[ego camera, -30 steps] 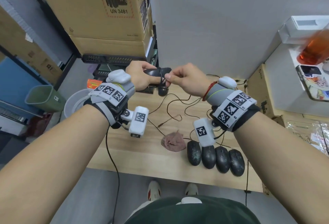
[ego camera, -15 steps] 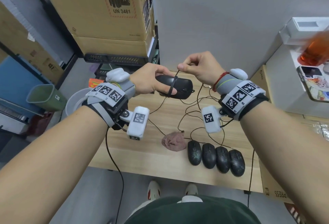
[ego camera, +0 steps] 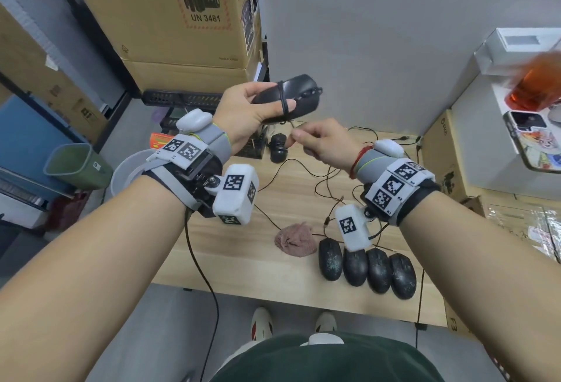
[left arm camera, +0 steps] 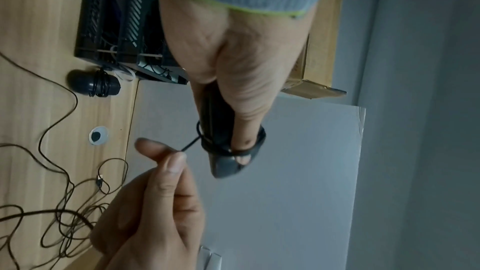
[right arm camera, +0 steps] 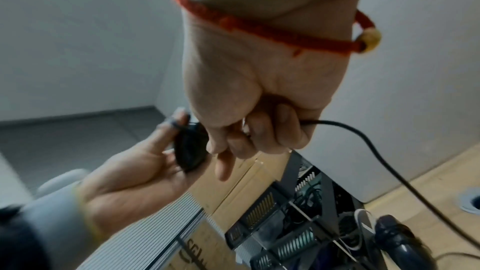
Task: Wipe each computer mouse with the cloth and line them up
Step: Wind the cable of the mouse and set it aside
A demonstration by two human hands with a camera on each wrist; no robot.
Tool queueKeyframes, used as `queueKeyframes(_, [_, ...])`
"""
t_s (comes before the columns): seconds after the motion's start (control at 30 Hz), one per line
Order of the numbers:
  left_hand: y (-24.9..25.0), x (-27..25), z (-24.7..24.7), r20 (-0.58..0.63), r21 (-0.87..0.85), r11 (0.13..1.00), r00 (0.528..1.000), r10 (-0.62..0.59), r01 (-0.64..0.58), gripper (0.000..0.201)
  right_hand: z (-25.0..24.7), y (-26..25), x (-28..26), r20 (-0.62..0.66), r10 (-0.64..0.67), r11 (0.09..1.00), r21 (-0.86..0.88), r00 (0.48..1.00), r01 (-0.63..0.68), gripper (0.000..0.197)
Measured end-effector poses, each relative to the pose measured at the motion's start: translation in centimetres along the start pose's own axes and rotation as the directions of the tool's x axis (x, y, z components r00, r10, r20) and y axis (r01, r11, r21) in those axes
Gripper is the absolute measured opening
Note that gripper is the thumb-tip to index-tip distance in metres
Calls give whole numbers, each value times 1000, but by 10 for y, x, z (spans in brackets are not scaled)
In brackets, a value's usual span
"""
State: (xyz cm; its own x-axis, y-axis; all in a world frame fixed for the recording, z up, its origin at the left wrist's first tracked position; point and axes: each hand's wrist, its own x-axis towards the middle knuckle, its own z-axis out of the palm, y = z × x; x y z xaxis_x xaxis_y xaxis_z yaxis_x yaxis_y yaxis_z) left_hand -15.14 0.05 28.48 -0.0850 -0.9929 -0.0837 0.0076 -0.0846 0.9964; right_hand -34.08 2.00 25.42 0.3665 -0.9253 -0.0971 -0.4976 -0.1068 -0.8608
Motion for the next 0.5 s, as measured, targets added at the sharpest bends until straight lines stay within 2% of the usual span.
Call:
queueKeyframes(0.1, [-10,8,-9,-170,210,978,985,24,13,50,2,-18,-2,57,-54,989,-133,997,61,32])
queueKeyframes(0.17, [-17,10,-18,-176,453,890,984,35,49,52,-3,-27,1,32,-98,986,-133,995,102,29])
queueKeyframes(0.2, [-19,10,-21,-149,535,843,988,28,57,52,-7,-29,3,4,-119,986,-117,993,119,27])
queueKeyframes(0.27, [-20,8,-25,-57,589,807,998,-9,41,50,-16,-30,10,-61,-134,987,-93,989,128,24])
queueKeyframes(0.37, [-14,4,-23,93,572,820,994,-50,-12,48,-27,-28,15,-112,-132,989,-76,985,124,22])
queueKeyframes(0.5, [-4,-2,-13,218,522,852,973,-81,-46,47,-33,-24,20,-158,-123,992,-14,980,122,19])
